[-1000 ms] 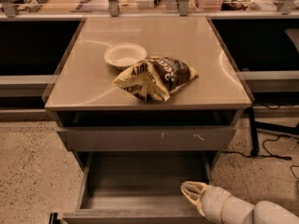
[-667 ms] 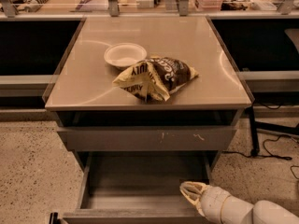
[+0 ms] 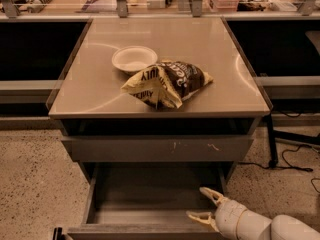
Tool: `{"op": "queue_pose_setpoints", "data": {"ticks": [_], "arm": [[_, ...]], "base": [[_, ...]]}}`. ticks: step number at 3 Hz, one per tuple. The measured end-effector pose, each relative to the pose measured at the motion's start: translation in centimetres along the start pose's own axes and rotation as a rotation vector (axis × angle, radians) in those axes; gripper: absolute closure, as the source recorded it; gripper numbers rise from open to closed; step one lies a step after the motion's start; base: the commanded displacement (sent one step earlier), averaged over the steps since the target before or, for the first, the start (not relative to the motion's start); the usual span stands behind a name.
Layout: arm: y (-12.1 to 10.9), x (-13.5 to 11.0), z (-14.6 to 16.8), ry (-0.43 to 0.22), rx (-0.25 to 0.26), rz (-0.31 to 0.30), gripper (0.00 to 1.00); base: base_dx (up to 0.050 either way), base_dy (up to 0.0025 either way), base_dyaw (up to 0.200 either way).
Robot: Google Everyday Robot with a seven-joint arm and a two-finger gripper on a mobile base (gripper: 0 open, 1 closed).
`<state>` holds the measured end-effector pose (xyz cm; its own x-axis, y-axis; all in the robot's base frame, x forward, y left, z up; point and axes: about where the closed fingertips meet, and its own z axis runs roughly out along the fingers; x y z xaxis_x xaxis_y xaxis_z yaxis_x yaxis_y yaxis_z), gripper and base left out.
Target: Open middle drawer
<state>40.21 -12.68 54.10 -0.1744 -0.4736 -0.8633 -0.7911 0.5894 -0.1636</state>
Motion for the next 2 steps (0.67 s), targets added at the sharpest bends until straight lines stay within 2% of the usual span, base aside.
{"op": "queue_pose_setpoints", "data": {"ticks": [1, 2], "arm": [[0.0, 0.0, 0.0, 0.0, 0.0, 0.0, 0.0], [0.0, 0.0, 0.0, 0.0, 0.0, 0.0, 0.0]], "base": [[0.0, 0.0, 0.0], [0.0, 0.0, 0.0]]}}
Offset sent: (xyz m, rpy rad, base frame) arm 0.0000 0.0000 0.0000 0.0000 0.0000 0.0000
